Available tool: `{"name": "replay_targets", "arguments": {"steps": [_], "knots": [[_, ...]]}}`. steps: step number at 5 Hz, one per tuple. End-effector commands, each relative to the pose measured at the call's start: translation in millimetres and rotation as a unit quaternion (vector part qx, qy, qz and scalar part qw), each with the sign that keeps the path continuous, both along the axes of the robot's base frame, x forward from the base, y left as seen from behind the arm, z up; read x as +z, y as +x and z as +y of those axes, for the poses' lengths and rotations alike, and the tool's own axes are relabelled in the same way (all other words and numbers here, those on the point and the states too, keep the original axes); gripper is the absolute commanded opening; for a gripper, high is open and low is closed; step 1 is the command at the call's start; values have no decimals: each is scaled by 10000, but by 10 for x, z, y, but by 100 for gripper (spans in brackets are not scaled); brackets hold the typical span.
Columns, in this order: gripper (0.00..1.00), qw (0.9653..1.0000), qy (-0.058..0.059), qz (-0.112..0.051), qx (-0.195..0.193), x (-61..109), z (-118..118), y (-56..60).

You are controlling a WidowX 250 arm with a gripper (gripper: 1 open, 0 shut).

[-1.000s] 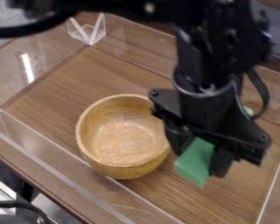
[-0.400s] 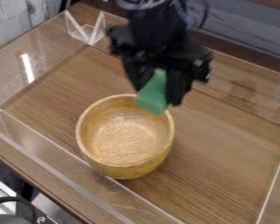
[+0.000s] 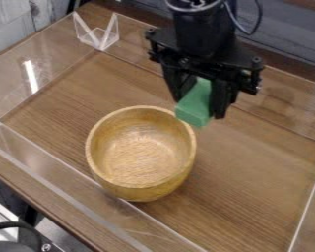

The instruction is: Put the green block in the brown bowl

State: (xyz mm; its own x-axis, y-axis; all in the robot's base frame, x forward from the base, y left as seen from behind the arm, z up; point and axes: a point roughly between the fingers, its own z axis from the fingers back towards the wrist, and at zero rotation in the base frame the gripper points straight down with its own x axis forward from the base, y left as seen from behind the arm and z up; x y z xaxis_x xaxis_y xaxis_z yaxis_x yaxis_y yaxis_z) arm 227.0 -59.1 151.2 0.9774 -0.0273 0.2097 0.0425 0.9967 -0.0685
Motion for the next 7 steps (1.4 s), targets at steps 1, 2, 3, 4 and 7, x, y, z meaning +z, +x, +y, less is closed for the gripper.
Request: {"name": "replay_targets", "arguments": {"steps": [1,2,3,4,7], "knots": [[0,10000,-5,-55,-23,-26,-13,14],[0,10000,27,7,-56,-94,-20,19],[0,9999,64,54,-79,-136,-17,29],[0,9999,84,102,-83,-170,-7,31],[0,9997,120,232,-1,-285,72,63]]}}
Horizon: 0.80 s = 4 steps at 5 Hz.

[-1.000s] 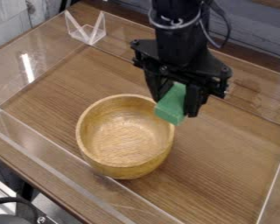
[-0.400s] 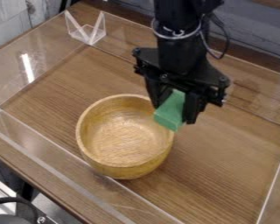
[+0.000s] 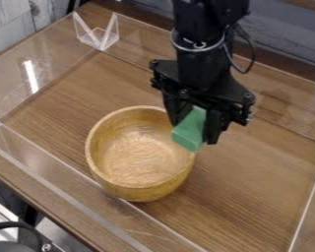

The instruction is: Put the green block in the brown bowl

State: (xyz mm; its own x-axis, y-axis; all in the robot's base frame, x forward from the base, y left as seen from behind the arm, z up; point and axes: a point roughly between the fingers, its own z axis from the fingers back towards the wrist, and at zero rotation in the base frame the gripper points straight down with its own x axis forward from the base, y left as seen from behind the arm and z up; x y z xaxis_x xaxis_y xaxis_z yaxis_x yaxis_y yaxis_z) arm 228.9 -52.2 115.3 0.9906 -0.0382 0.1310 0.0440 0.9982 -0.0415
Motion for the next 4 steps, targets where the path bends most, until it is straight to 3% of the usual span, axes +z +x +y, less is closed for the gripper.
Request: {"name": "replay_targets", "arguments": {"steps": [1,4], "knots": [[0,9999,-31,-135,66,59,38,55],[0,9998,-32,-48,201,15,146,101]]}}
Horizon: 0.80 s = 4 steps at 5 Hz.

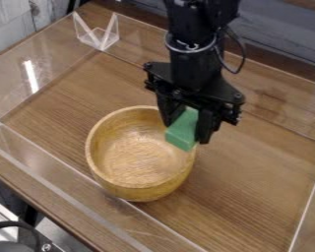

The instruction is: Put the green block in the brown bowl

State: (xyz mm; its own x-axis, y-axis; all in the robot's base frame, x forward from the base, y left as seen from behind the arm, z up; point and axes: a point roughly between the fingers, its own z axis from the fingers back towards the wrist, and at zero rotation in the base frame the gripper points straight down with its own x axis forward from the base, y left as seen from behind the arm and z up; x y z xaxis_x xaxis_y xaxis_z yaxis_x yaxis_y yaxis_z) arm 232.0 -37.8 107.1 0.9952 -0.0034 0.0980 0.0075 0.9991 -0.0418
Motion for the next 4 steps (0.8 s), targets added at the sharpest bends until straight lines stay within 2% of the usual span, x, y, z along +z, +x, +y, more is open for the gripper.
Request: {"name": "replay_targets", "arguments": {"steps": [1,4], "knots": [[0,9998,-32,-193,65,86,28,85],[0,9998,-35,-128,144,44,120,95]]}}
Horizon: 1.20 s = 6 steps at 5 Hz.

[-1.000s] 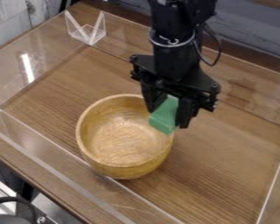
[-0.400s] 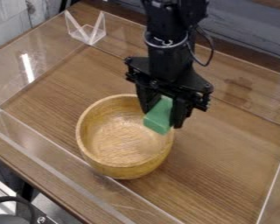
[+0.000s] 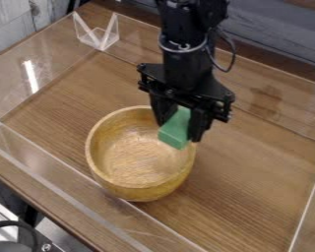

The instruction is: Put the green block in the brown bowl

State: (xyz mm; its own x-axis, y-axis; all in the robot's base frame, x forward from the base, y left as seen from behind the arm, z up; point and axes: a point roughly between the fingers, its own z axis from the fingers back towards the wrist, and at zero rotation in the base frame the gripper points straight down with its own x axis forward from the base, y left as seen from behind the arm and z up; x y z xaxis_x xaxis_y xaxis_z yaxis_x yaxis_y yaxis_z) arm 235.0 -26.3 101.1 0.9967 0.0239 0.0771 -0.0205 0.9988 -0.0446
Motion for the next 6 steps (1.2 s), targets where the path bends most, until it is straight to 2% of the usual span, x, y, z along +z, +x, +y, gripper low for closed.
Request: {"name": "replay_targets", "arguments": {"steps": [1,3,6], "knots": [[0,9998,-21,-214,30,79,60,41],[0,9998,-36,-177,49,31,110,-28],[0,9999,-85,-116,88,-95,146,-72]]}}
